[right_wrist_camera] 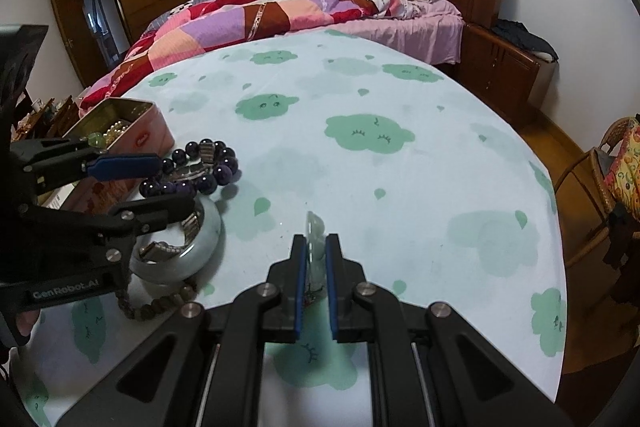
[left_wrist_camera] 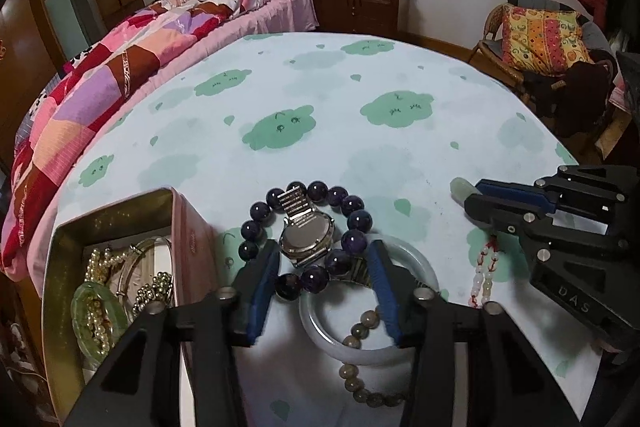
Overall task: Organize jewelry
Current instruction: 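Grasp and lift the purple bead bracelet with the left tool while the right tool holds the pendant, then lower the purple bracelet and pendant into the tin box and open both tools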
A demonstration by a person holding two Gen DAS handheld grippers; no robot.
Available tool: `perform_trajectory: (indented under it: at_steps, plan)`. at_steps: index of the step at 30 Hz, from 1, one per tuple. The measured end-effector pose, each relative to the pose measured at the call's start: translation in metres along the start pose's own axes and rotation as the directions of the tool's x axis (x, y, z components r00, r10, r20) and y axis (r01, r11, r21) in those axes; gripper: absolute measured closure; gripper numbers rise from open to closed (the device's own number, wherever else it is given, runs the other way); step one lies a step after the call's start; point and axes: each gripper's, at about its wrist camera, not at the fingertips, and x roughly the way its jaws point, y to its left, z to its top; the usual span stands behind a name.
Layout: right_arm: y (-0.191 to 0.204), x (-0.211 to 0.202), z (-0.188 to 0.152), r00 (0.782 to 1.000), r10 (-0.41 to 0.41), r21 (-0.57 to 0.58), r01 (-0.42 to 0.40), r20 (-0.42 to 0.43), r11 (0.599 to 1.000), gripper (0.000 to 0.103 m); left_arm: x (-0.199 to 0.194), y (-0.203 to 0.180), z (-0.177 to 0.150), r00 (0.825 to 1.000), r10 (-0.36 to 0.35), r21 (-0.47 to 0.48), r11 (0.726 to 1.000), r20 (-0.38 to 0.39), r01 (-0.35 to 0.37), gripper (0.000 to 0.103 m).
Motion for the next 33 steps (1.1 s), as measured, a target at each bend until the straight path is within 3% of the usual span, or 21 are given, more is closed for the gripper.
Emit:
perform_trajectory:
  at_steps: [5,7,9,15,18,23,33]
  plan:
    - [-0.001,0.001,0.0,1.0,0.001,0.002,-0.001,-0.002,1.0,0.092,-0.001,-0.005,-0.001,1.0,0.018,0.04,0.999,-0.011,-0.018,0.06]
    - [-0.001,0.002,0.001,1.0,0.0,-0.002,0.0,-0.003,1.0,0.092,-0.001,-0.006,-0.001,0.999,0.039,0.054,0.998,-0.015,-0.038,0.067]
    - [-0.002,0.002,0.0,1.0,0.0,-0.001,0.0,0.0,1.0,0.092,-0.002,-0.005,-0.001,0.999,0.037,0.058,0.998,-0.023,-0.036,0.083]
    - [-0.002,0.002,0.0,1.0,0.0,0.003,0.0,0.003,1.0,0.092,-0.013,-0.003,-0.002,1.0,0.0,0.053,0.999,-0.013,0.001,0.084]
    - [-0.001,0.001,0.0,1.0,-0.002,0.004,0.002,0.006,1.0,0.092,-0.022,0.001,-0.002,1.0,-0.022,0.034,0.999,0.016,0.021,0.09]
    - [-0.001,-0.001,0.0,1.0,0.0,0.003,0.0,0.018,1.0,0.092,-0.043,0.013,0.005,0.996,-0.066,-0.015,0.998,0.064,0.067,0.09]
    - [0.015,-0.031,0.009,0.994,-0.005,-0.034,0.008,0.107,0.999,0.092,-0.086,0.04,0.012,0.983,-0.083,-0.08,0.992,0.162,0.097,0.09]
